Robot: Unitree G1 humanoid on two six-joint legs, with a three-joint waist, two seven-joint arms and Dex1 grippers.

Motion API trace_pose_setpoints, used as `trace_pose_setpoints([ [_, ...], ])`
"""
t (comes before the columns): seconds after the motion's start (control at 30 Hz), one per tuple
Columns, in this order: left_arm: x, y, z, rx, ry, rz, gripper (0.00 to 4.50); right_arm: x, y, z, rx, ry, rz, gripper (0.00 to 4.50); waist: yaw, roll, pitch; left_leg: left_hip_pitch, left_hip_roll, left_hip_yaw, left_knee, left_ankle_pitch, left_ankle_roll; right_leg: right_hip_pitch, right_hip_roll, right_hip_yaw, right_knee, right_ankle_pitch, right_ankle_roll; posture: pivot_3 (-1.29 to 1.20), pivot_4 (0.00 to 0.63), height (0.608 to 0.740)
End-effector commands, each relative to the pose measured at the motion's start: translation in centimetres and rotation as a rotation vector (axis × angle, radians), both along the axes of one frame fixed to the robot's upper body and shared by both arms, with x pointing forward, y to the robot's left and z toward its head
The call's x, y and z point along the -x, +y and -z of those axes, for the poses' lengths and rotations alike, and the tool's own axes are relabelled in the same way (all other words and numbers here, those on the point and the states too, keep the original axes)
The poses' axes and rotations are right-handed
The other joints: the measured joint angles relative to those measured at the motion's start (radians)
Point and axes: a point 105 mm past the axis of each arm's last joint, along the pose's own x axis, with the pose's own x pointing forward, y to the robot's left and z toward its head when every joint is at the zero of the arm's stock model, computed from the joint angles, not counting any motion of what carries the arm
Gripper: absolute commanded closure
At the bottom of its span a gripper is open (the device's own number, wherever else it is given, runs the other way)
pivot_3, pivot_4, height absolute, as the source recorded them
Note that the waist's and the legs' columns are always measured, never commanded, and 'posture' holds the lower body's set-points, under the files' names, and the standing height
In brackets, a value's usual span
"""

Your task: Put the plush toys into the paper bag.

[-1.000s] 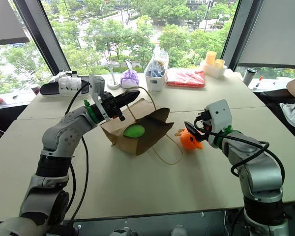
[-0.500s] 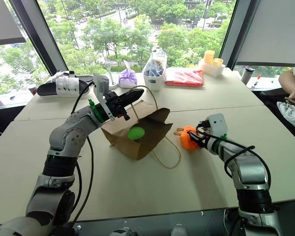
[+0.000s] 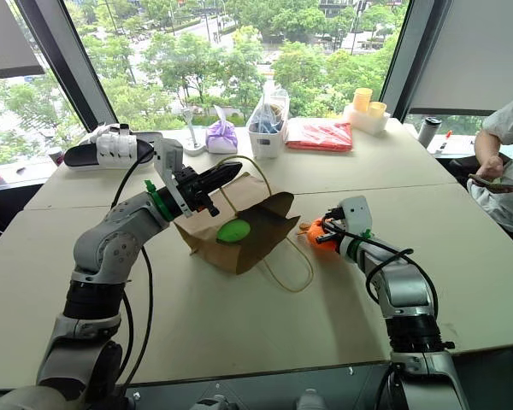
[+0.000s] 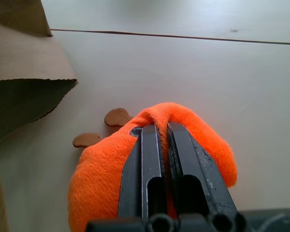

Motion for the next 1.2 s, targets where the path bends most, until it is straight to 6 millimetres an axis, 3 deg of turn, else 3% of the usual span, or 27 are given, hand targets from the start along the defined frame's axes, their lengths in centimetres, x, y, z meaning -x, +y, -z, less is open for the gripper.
trace_pose_setpoints([
  [0.03,0.5,0.4,-1.6,0.024,-0.057,-0.008,4.50,1.2,0.3,-0.3,-0.008,0.015,-0.013,4.47,0.001,0.000,0.000,0.000,0.000,0.000,0.000,0.000,0.000,0.000,0.000,0.000,0.000,0.000,0.000,0.00,0.150,0.740],
  [0.23,0.6,0.6,-1.7,0.019,-0.058,-0.007,4.50,2.3,0.8,-2.3,0.000,-0.021,-0.023,4.47,0.001,0.000,0.000,0.000,0.000,0.000,0.000,0.000,0.001,0.000,0.000,0.000,0.000,0.000,0.000,0.00,0.150,0.740],
  [0.4,0.5,0.9,-1.6,0.017,-0.056,-0.012,4.50,3.5,0.3,-6.4,0.027,-0.092,-0.052,4.47,0.003,0.000,0.000,-0.001,0.000,0.000,0.000,-0.001,0.003,0.000,0.000,0.000,-0.001,0.000,0.000,0.00,0.150,0.740],
  [0.5,0.4,0.8,-1.4,0.012,-0.047,-0.007,4.50,4.8,0.0,-10.6,0.067,-0.159,-0.087,4.47,0.003,0.001,0.001,-0.001,0.000,0.000,0.000,-0.002,0.003,0.000,0.000,0.000,-0.001,0.000,0.000,0.00,0.150,0.740],
  [0.57,0.3,0.7,-1.4,0.012,-0.045,-0.001,4.50,5.4,0.7,-11.7,0.062,-0.172,-0.125,4.47,0.003,0.001,0.001,-0.001,0.000,0.000,0.000,-0.002,0.003,0.000,0.000,0.000,-0.001,0.000,0.000,0.00,0.150,0.740],
  [0.7,-0.1,0.5,-1.5,0.014,-0.048,0.006,4.50,6.1,3.4,-11.8,0.032,-0.159,-0.213,4.47,0.002,0.000,0.000,-0.001,0.001,0.000,-0.001,-0.002,0.004,0.000,0.001,0.000,-0.001,0.000,0.000,0.00,0.150,0.740],
  [0.93,-0.4,0.4,-2.3,0.042,-0.056,0.004,4.50,6.8,7.5,-9.7,-0.028,-0.109,-0.307,4.47,0.003,0.000,0.001,-0.001,0.001,0.000,0.000,-0.002,0.004,-0.001,0.001,0.000,-0.001,0.000,0.000,0.00,0.150,0.740],
  [1.07,-0.3,0.3,-2.5,0.054,-0.053,0.012,4.50,6.2,9.8,-9.3,-0.062,-0.105,-0.347,4.47,0.002,0.000,0.001,-0.001,0.001,0.000,0.000,-0.002,0.004,-0.001,0.001,0.000,-0.001,0.000,0.000,0.00,0.150,0.740],
  [1.2,-0.2,0.5,-3.1,0.093,-0.041,0.013,4.50,3.9,11.7,-9.3,-0.101,-0.122,-0.358,4.47,-0.001,0.000,0.001,-0.001,0.001,0.000,-0.001,-0.002,0.004,-0.002,0.001,0.000,-0.001,0.000,0.000,0.00,0.150,0.740],
])
